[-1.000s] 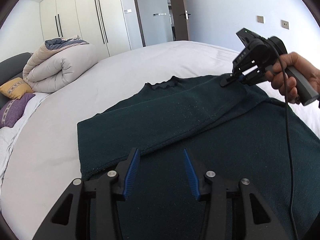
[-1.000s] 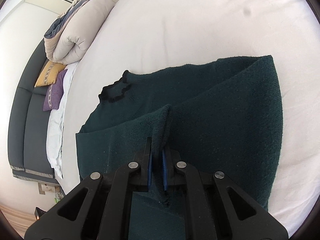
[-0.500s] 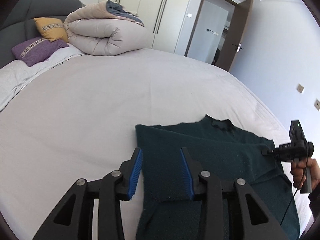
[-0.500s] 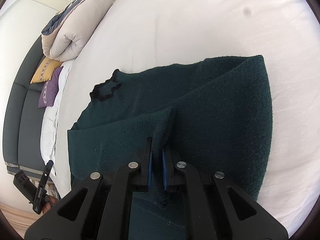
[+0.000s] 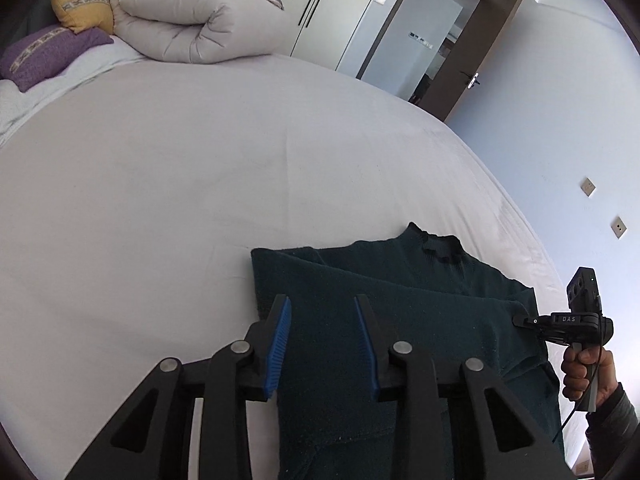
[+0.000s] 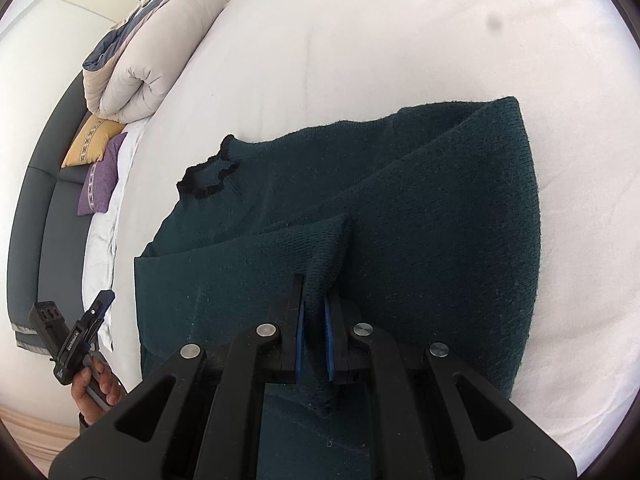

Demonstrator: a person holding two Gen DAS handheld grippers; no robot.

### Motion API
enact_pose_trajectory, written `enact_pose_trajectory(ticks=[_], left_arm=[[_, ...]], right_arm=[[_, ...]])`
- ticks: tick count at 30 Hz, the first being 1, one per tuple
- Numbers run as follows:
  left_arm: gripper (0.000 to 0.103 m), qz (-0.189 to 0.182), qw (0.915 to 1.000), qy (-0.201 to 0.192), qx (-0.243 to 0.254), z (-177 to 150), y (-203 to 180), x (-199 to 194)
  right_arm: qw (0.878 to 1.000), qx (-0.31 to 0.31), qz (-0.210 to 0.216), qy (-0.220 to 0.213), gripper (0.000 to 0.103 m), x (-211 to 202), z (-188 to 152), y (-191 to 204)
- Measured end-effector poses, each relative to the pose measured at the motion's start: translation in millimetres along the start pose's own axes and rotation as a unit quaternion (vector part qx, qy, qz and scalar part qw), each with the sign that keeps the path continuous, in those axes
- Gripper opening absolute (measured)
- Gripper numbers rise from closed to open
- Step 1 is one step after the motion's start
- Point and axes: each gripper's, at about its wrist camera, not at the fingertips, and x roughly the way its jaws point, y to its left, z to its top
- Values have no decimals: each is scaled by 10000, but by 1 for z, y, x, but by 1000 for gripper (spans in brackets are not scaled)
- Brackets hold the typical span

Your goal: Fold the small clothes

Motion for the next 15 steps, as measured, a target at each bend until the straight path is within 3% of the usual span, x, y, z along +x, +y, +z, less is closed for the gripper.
enact_pose_trajectory(ticks=[4, 15], left_arm=[[34, -20, 9998, 193, -62, -1, 1, 18], [34, -37, 9998, 183, 117, 5, -6, 26]], right_arm=[[10000, -79, -24, 8, 7, 0, 1, -1], [9996, -191, -189, -9, 7, 3, 8, 1]])
